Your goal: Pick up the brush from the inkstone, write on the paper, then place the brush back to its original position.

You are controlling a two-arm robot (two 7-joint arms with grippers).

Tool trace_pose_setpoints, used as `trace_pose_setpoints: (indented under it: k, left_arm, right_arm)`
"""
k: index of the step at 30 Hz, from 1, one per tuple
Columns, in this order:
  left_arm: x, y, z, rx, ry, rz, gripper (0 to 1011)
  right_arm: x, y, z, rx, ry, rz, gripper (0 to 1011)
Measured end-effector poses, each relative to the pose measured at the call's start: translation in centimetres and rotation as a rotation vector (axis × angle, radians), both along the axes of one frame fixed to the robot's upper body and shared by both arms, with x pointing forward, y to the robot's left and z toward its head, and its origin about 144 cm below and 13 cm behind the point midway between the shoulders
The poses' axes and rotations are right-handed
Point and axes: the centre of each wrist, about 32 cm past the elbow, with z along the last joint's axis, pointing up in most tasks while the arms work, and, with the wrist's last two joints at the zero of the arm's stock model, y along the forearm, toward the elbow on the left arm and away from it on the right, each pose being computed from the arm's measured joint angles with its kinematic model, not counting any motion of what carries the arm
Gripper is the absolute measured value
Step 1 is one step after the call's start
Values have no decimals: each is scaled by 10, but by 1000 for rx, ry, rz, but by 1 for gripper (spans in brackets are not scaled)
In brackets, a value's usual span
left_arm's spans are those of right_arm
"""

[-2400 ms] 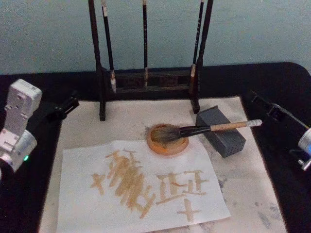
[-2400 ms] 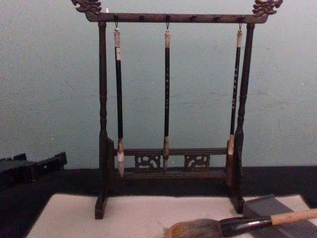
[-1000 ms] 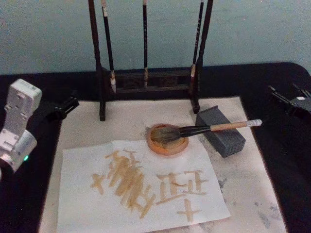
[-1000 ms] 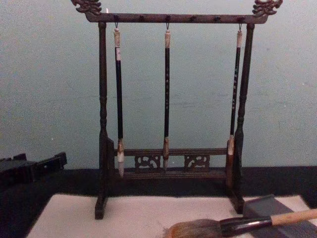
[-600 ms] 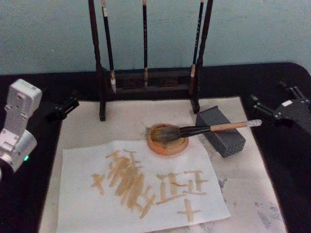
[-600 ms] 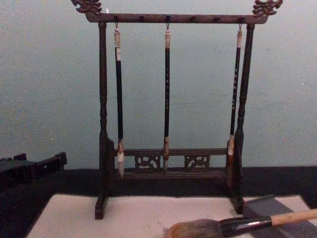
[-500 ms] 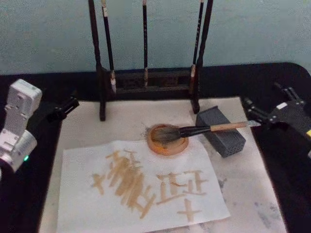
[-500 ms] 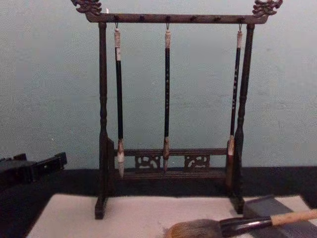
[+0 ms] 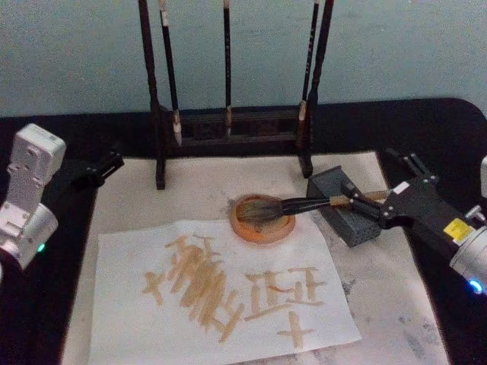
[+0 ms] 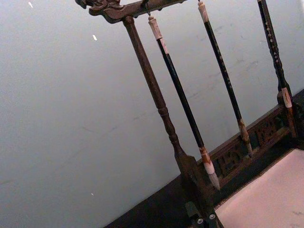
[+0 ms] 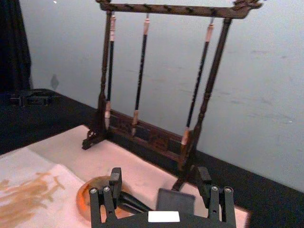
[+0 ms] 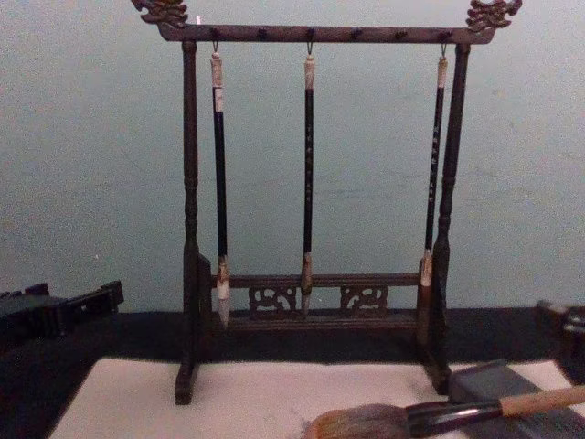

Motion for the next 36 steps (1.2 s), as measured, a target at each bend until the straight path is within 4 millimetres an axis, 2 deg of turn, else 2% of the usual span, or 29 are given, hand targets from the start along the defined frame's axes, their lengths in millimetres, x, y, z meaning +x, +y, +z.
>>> trace_pose_setpoints:
  k: [19,36]
  left_arm:
    - [0,0,0,0,0,0,1002]
    - [0,0,0,0,0,0,1002]
  right_arm:
    - [-6,21,-18,-23,35,70,1008]
    - [-7,23,-20,-28,46,74,1008]
